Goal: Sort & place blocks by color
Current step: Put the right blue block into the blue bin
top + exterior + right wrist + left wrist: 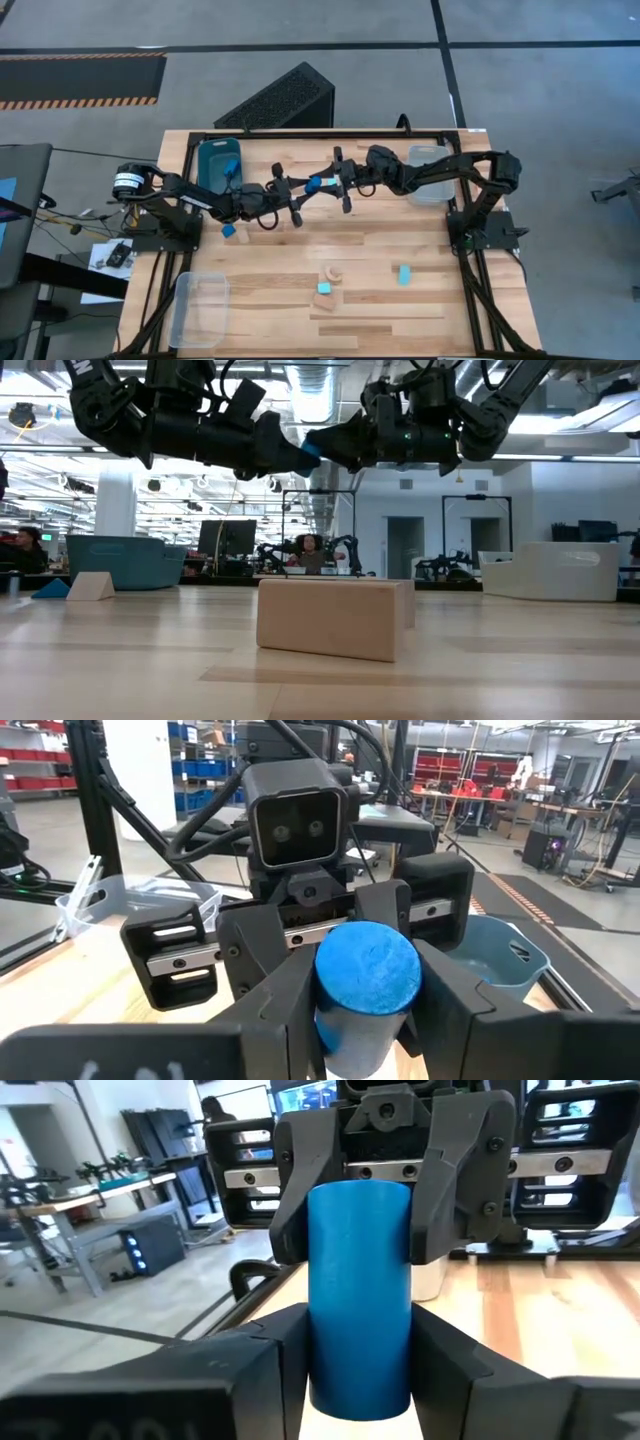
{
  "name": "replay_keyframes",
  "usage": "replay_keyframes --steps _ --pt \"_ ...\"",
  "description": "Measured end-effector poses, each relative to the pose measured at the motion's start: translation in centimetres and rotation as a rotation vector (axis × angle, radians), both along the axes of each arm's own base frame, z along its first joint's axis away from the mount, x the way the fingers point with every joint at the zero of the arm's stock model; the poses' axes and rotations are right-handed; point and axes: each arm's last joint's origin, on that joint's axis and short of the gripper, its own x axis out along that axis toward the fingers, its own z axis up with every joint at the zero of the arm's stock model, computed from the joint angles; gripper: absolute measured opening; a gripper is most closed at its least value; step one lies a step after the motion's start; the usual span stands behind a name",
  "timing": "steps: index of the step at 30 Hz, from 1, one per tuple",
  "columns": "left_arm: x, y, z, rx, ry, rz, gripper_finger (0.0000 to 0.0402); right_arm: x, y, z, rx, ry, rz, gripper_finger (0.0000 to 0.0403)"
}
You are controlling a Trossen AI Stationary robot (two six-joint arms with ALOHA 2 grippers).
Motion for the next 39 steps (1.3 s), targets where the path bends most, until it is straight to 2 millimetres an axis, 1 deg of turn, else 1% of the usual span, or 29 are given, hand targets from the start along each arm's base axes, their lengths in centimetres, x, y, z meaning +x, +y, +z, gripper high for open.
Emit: replay_keyframes --steps 3,6,10,12,14,16,18,22,26,34,39 --pt "-0.3 -0.1 0.2 0.005 0.033 0.060 0.0111 0.0 -0.2 -0.1 0.012 0.009 -0.045 0.0156" --pt "-1.4 0.0 1.1 -0.004 0.101 0.178 0.0107 -0.1 -0.6 0.0 0.026 0.031 -0.147 0.0176" --pt "-4.7 0.6 3.0 -0.074 0.174 0.463 0.0108 -0.6 -0.8 0.4 0.035 0.077 -0.220 0.0209" --pt "-6.6 0.9 3.7 -0.137 0.189 0.540 0.0109 -0.8 -0.7 0.7 0.034 0.078 -0.231 0.0222" --pt "-8.7 1.5 4.0 -0.237 0.185 0.621 0.0108 -1.0 -0.6 1.1 0.034 0.073 -0.237 0.0231" --pt "-10.4 2.0 3.7 -0.336 0.181 0.712 0.0106 -1.1 -0.7 1.4 0.036 0.067 -0.246 0.0234" --pt "-11.9 2.5 3.0 -0.423 0.206 0.791 0.0106 -1.1 -0.7 1.5 0.055 0.060 -0.249 0.0234" --pt "-14.3 3.8 1.6 -0.549 0.293 0.965 0.0108 -1.2 -0.9 1.5 0.093 0.064 -0.253 0.0233" --pt "-15.2 5.5 1.3 -0.664 0.296 1.028 0.0108 -1.2 -1.1 1.4 0.106 0.065 -0.261 0.0233" --pt "-16.5 8.0 0.8 -0.710 0.377 1.094 0.0108 -1.2 -1.2 1.3 0.137 0.071 -0.261 0.0233" --pt "-16.4 9.3 -0.2 -0.745 0.442 1.083 0.0109 -1.2 -1.2 1.3 0.138 0.070 -0.260 0.0233"
